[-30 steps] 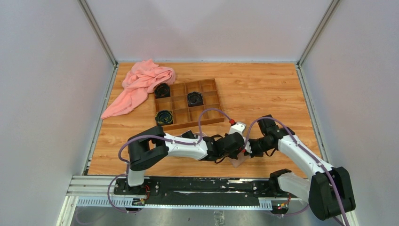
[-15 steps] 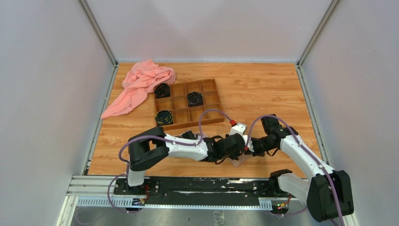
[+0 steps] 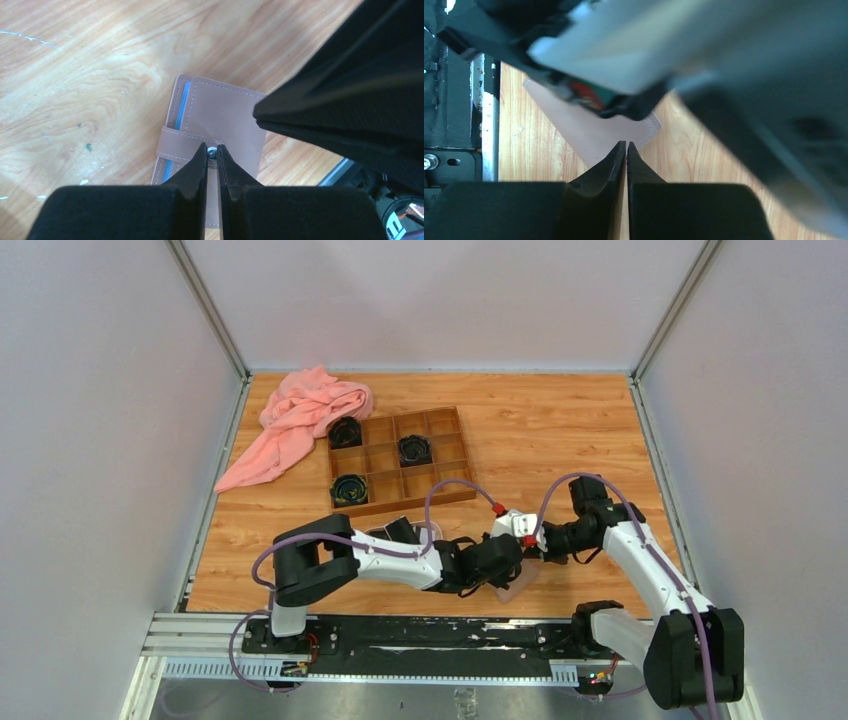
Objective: Put the credit cards into the card holder
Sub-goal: Close the card holder at the center of the board.
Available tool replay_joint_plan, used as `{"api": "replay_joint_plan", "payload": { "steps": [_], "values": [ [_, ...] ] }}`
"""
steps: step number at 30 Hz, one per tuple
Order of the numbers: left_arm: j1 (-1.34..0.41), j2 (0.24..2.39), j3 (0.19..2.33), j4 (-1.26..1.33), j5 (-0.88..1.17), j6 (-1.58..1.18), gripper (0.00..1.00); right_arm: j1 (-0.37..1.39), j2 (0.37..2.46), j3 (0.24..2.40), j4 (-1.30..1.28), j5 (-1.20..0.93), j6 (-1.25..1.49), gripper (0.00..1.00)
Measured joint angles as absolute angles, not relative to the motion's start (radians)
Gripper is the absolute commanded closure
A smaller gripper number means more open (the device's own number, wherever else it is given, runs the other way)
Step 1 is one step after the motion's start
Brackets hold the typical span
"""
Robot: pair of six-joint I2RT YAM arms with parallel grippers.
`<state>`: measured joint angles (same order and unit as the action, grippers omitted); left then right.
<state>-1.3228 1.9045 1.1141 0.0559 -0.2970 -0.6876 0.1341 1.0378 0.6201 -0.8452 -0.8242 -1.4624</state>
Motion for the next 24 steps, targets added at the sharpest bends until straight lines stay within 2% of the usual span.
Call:
{"api": "replay_joint_plan", "payload": {
  "steps": [12,24],
  "values": [
    [-1.341,1.896,1.070,0.123,-0.298,-0.690,1.00,0.101,1.037,0.627,-0.860,-0.847,-1.459,0.93],
    [-1.391,1.911,1.086,0.113,-0.419,-0.664,1.00,0.100,1.031,0.632,-0.977,-0.875,-1.585,0.93]
  ]
}}
